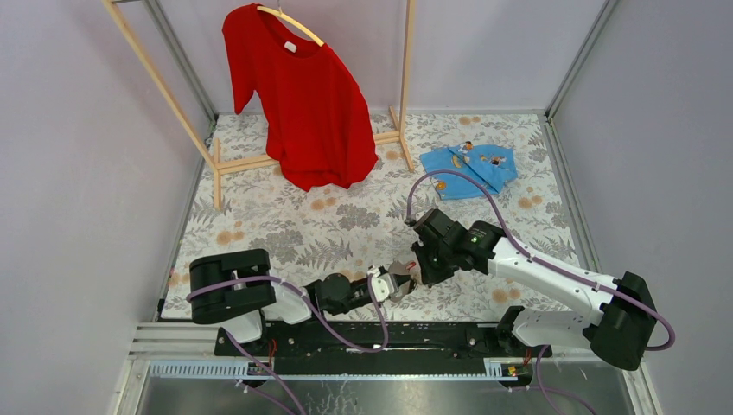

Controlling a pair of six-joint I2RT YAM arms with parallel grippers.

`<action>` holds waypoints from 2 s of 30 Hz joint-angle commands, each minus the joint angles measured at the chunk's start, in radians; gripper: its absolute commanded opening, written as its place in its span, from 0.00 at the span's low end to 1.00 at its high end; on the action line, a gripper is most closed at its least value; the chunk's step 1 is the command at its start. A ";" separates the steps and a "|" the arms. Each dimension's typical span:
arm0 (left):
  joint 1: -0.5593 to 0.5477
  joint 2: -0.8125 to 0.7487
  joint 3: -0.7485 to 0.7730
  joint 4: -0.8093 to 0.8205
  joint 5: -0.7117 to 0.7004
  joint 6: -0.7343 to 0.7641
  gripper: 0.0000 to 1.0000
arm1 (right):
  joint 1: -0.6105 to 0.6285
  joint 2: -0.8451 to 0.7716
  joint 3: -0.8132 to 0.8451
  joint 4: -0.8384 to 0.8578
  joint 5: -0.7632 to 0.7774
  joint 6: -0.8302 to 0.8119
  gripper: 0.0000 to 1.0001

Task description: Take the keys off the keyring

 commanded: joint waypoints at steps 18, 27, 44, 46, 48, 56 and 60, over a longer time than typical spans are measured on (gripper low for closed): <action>-0.027 -0.038 -0.035 0.014 -0.148 0.121 0.00 | 0.004 -0.164 -0.015 0.189 0.012 -0.109 0.00; -0.033 -0.035 -0.038 0.052 -0.202 0.139 0.01 | 0.004 -0.204 -0.031 0.228 0.006 -0.130 0.00; -0.033 -0.154 -0.026 0.019 -0.181 0.119 0.32 | 0.006 -0.216 -0.049 0.260 -0.057 -0.182 0.00; -0.033 -0.174 -0.021 -0.018 -0.132 0.112 0.33 | 0.006 -0.203 -0.044 0.259 -0.056 -0.183 0.00; -0.033 -0.191 -0.017 -0.055 -0.115 0.104 0.35 | 0.008 -0.190 -0.037 0.267 -0.064 -0.190 0.00; -0.034 -0.319 -0.049 -0.174 -0.239 0.106 0.40 | 0.020 -0.084 0.030 0.374 -0.117 -0.220 0.00; -0.034 -0.403 -0.082 -0.229 -0.304 0.085 0.42 | 0.022 -0.040 0.059 0.429 -0.149 -0.222 0.00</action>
